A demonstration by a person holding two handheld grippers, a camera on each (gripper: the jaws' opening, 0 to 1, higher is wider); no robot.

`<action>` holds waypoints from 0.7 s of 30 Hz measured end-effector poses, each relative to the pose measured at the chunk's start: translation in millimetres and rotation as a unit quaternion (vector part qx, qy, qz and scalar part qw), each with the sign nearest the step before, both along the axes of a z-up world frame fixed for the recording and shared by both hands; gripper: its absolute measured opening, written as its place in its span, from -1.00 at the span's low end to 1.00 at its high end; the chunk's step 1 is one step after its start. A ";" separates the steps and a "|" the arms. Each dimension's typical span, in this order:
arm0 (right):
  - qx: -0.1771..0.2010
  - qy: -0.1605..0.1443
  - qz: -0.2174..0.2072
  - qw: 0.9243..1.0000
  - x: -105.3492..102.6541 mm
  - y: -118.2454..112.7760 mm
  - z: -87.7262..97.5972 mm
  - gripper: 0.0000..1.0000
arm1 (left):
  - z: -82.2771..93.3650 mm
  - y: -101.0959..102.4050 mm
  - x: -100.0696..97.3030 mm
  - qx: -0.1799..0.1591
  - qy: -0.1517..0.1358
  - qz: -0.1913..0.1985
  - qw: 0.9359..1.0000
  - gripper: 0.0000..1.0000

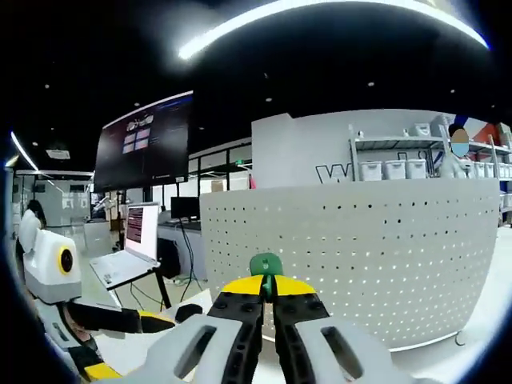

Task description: Insert the hook assembly into the mounting plate slot until the hook locks in place.

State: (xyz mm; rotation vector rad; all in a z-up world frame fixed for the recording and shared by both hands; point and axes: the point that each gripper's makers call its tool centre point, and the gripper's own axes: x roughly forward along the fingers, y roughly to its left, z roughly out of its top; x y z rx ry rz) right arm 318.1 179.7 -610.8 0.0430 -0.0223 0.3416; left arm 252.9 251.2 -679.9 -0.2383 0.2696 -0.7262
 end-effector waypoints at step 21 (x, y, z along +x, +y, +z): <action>0.005 -0.014 -0.088 0.996 49.1 -27.8 5.0 -1.00 | -20.5 11.6 -3.7 0.019 0.030 0.007 0.999 1.00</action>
